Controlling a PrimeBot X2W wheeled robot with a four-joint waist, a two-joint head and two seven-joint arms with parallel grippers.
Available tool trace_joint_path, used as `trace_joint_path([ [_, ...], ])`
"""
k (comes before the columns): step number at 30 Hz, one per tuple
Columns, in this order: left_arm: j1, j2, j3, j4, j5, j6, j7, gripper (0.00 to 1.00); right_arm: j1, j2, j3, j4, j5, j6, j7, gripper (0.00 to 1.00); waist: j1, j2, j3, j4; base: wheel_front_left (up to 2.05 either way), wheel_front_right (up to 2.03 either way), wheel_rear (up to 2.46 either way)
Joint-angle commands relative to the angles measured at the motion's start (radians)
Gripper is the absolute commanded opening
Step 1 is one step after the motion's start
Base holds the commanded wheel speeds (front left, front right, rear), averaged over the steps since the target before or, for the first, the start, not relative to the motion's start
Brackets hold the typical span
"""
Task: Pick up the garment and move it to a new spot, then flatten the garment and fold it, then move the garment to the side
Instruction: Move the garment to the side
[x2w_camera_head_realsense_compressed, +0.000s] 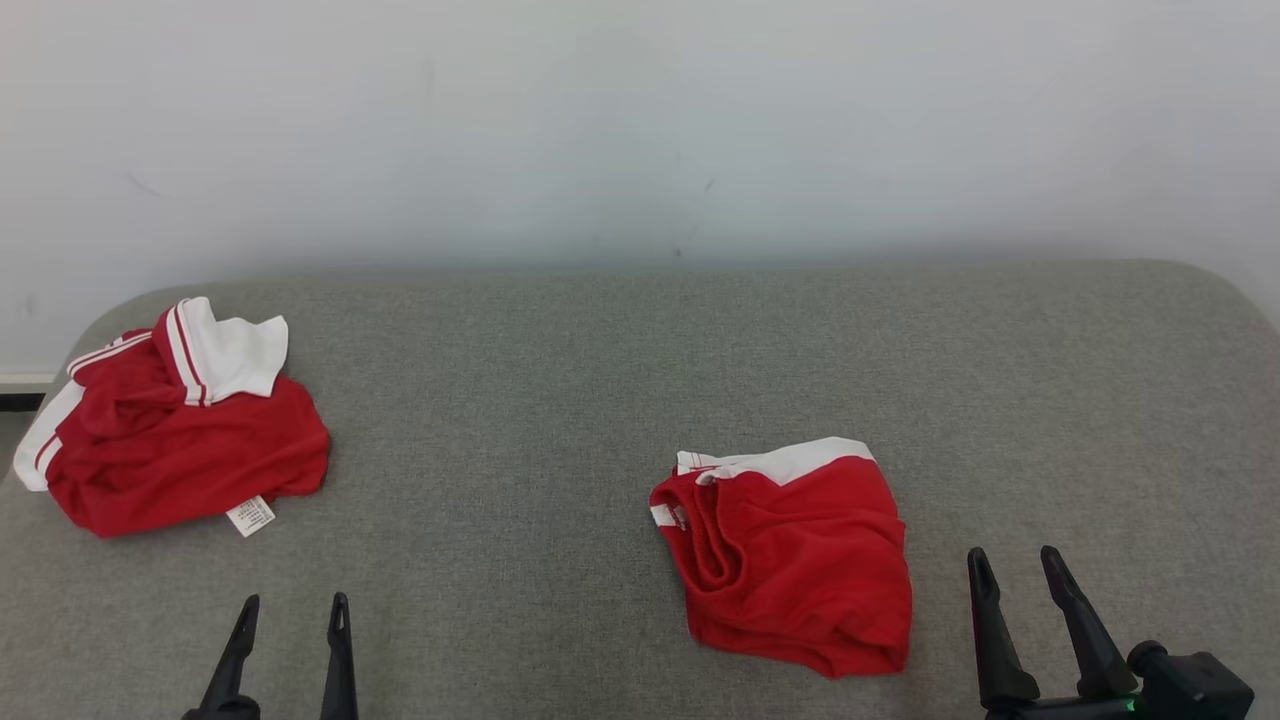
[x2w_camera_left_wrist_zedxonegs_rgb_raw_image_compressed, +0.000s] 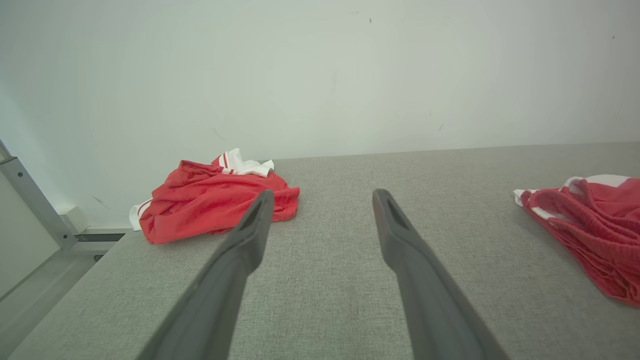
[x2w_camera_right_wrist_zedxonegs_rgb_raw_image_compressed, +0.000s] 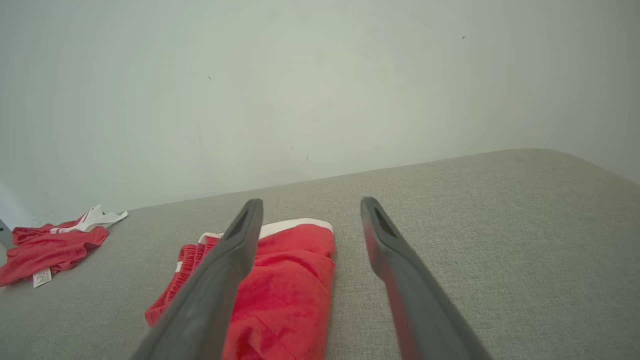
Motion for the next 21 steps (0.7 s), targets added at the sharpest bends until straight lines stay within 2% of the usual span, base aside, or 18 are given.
trace_joint_path([
  [1, 0.008, 0.006, -0.002, -0.003, -0.004, -0.004, -0.003, 1.00, -0.009, 0.000, -0.003, 0.005, -0.014, -0.002, 0.000, 1.00, 0.0000, 0.0000, 0.001, 0.001, 0.00, 0.00, 0.00],
  [21, 0.013, 0.013, -0.001, -0.003, -0.003, -0.002, -0.003, 1.00, -0.018, 0.008, 0.001, 0.027, -0.022, -0.002, 0.005, 1.00, 0.0000, 0.0000, 0.005, -0.009, 0.00, 0.00, 0.00],
])
